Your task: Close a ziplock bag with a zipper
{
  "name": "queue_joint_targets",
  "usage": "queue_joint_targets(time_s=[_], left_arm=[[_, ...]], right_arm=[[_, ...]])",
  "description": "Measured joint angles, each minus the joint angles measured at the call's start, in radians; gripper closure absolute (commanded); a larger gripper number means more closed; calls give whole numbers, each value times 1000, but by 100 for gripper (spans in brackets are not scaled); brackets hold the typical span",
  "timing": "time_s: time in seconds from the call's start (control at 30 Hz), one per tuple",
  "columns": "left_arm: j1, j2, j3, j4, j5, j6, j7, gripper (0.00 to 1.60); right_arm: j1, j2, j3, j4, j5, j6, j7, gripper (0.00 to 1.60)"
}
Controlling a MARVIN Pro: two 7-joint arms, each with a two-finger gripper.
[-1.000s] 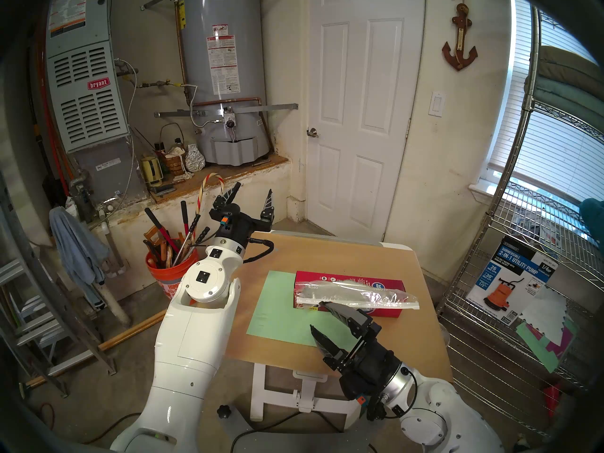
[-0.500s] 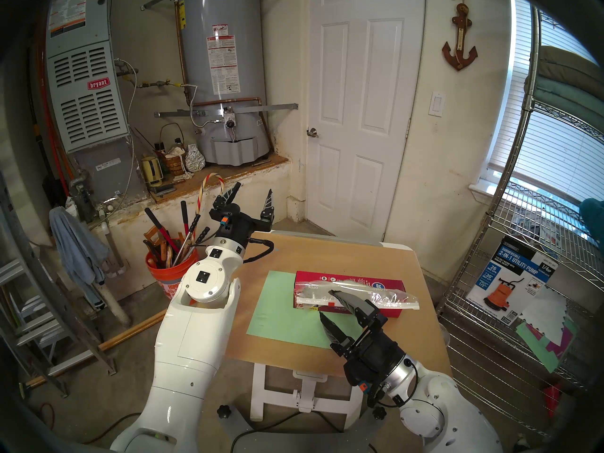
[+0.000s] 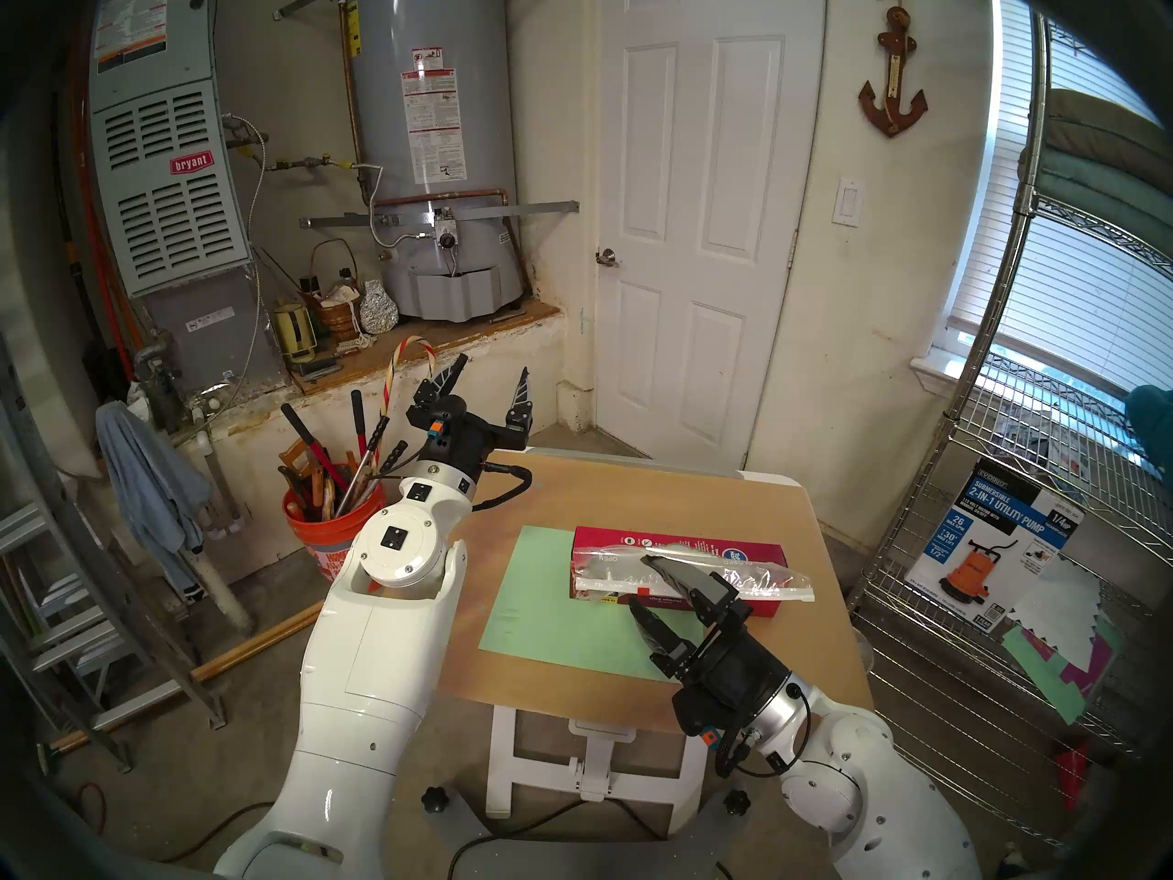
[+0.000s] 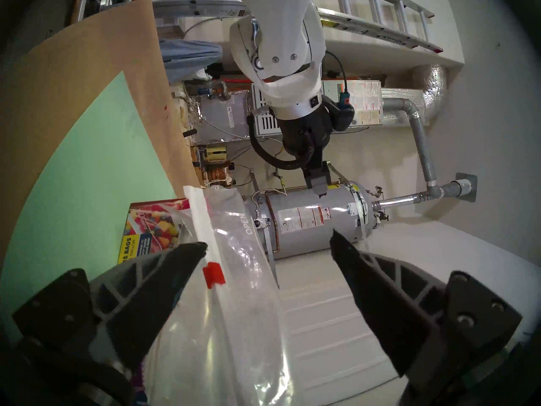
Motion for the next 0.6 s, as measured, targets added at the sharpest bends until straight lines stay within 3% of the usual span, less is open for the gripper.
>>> queue_joint_targets(time_s=[0.6], left_arm=[[0,0,0,0,0,0,0,0]], right_arm=[[6,37,18,-5,-7,-32,23,0]])
